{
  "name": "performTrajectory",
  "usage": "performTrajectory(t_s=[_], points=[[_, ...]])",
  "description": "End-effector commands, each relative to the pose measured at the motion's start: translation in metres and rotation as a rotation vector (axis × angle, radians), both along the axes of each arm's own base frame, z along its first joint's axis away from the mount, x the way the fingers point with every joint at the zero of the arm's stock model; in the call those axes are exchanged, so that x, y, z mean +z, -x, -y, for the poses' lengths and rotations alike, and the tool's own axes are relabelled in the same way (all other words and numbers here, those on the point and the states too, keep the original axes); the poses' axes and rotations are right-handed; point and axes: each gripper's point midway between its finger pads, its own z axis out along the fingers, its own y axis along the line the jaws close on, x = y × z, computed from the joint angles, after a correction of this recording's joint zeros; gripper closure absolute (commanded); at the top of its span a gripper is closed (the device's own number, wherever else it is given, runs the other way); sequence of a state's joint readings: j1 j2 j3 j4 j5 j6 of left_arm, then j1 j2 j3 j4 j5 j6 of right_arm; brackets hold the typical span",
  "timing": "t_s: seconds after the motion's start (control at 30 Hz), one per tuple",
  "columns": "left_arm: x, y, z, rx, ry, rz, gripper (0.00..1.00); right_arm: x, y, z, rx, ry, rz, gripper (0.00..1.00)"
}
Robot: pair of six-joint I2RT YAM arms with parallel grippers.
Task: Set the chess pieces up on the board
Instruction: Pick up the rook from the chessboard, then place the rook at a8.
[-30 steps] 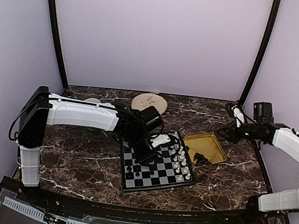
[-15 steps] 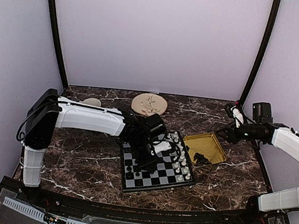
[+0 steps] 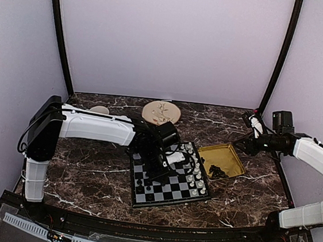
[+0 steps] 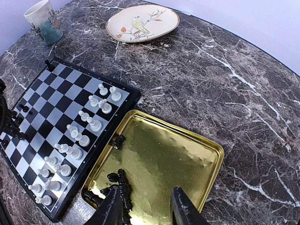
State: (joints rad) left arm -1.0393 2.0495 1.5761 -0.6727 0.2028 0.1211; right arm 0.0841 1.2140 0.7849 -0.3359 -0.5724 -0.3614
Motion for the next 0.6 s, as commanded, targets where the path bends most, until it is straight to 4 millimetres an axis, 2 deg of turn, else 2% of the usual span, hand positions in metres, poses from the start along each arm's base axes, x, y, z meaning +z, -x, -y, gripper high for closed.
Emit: performTrajectory(t_s=[0.0,0.3,0.57], points=[[0.038,0.011,-0.009,-0.011,0.031,0.005,0.96,-0.001,-0.001,-0.001,0.011,-0.007,0.017,0.65],[0.056,0.040,-0.051,0.003,0.009,-0.016,0.96,-0.003,-0.002,-0.002,0.018,-0.007,0.015,0.65],[0.040,0.067,-0.072,-0.042,-0.031,-0.056,0.96,-0.004,-0.002,-0.002,0.021,-0.007,0.008,0.65]])
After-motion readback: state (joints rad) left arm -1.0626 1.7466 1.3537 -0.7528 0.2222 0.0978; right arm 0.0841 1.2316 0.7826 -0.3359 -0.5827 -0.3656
